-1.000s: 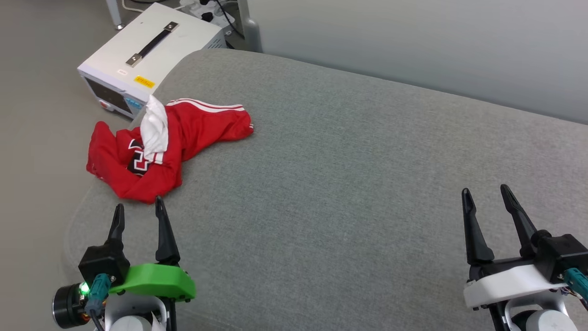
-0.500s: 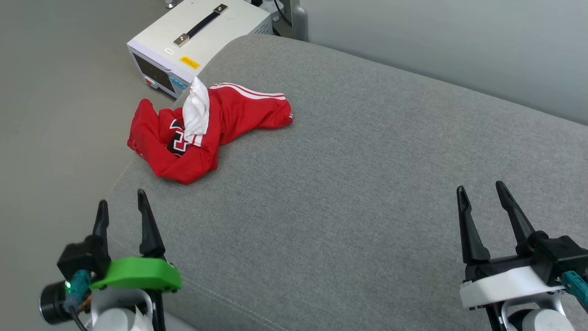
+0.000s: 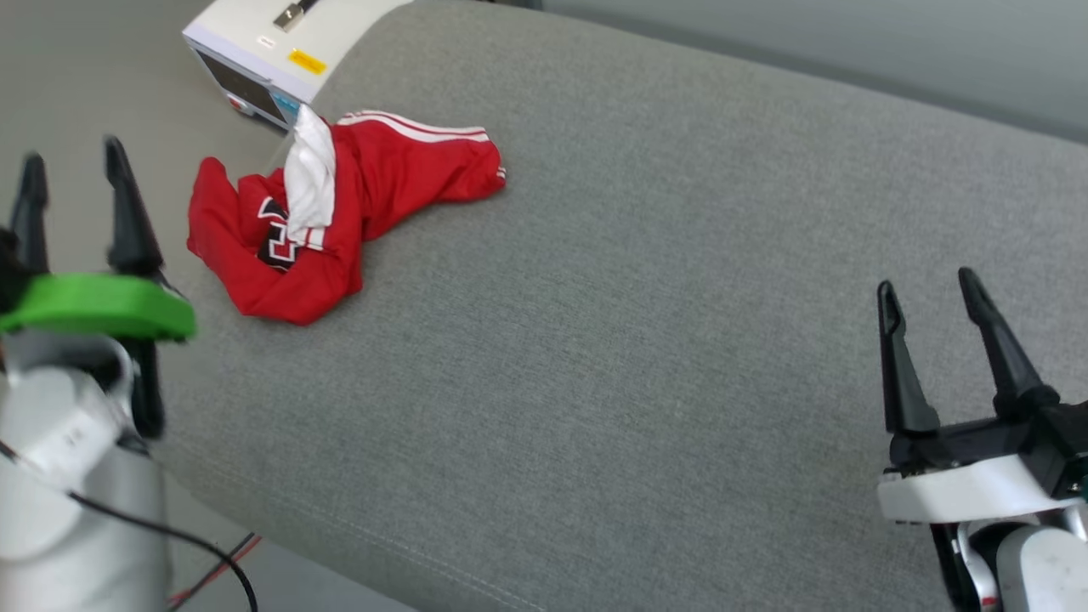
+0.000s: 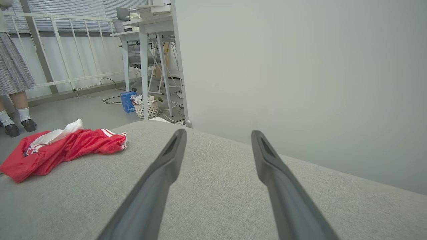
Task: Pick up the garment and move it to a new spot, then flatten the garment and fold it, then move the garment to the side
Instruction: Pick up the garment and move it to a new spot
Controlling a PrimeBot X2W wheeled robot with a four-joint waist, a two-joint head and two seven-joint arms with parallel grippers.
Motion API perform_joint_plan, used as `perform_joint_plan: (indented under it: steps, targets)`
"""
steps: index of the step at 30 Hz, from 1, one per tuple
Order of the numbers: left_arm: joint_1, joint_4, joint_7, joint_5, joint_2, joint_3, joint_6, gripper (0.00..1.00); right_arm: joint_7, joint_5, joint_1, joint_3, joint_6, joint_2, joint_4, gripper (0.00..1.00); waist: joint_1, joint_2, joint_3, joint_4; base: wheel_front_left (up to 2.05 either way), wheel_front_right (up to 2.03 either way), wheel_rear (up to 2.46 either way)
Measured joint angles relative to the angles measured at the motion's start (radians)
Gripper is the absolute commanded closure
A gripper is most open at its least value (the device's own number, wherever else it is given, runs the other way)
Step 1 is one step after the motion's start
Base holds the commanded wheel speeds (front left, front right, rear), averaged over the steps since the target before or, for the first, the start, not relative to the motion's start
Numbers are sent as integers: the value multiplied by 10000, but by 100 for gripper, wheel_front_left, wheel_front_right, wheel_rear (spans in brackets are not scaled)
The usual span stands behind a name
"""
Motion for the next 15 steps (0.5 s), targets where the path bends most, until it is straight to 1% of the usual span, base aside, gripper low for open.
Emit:
perform_joint_plan:
  steps: [3, 4, 6, 8, 12, 15]
  targets:
    - [-1256, 957, 343, -378, 754, -100, -186, 0, -75, -27, -238, 12, 0, -236, -228, 0, 1, 0, 438, -92, 0, 0, 0]
    - [-1746, 1325, 591, -662, 1012, -136, -230, 0, -86, -29, -334, 17, 0, -297, -322, 0, 1, 0, 605, -124, 0, 0, 0]
    - [-2581, 2088, 1655, -1220, 1523, -397, -280, 0, -92, -61, -494, -6, 0, -418, -483, 0, 1, 0, 940, -191, 0, 0, 0]
    - [-3065, 2466, 2623, -1856, 1923, -936, -286, 0, -107, -115, -591, -35, 0, -485, -631, 0, 1, 0, 1229, -257, 0, 0, 0]
    - [-3858, 2897, 4767, -3549, 2583, -2054, -303, 0, -119, -217, -720, -104, 0, -646, -890, 0, 2, 0, 1823, -400, 0, 0, 0]
    - [-4190, 3051, 6220, -4623, 3103, -2644, -303, 0, -121, -297, -783, -102, 0, -811, -1001, 0, 2, 0, 2231, -510, 0, 0, 0]
